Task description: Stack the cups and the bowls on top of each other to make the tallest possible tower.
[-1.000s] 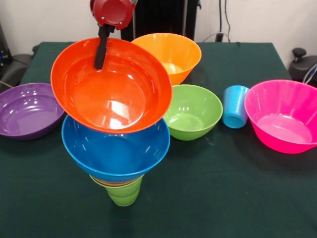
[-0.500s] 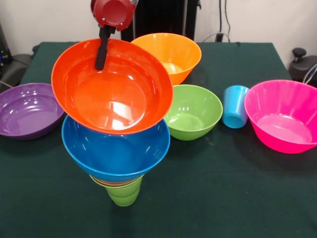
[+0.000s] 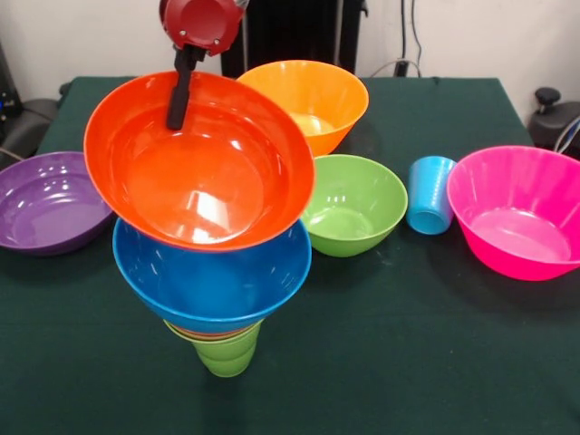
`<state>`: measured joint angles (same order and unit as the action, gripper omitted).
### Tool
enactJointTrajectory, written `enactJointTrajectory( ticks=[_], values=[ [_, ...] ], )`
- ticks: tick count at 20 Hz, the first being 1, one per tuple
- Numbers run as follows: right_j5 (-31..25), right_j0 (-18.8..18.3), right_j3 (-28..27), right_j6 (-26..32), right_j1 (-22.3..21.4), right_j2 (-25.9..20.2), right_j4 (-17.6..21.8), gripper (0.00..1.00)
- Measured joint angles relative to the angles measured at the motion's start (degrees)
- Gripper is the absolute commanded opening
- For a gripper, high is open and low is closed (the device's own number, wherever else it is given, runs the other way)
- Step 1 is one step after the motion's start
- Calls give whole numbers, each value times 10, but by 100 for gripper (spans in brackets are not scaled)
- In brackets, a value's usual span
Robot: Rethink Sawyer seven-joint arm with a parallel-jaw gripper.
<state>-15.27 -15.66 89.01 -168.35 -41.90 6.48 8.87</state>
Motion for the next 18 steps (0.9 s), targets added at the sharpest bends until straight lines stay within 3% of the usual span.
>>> enactJointTrajectory(
  ticks=[18],
  values=[
    [0, -37, -64, 0, 17, -19, 0, 0]
  ],
)
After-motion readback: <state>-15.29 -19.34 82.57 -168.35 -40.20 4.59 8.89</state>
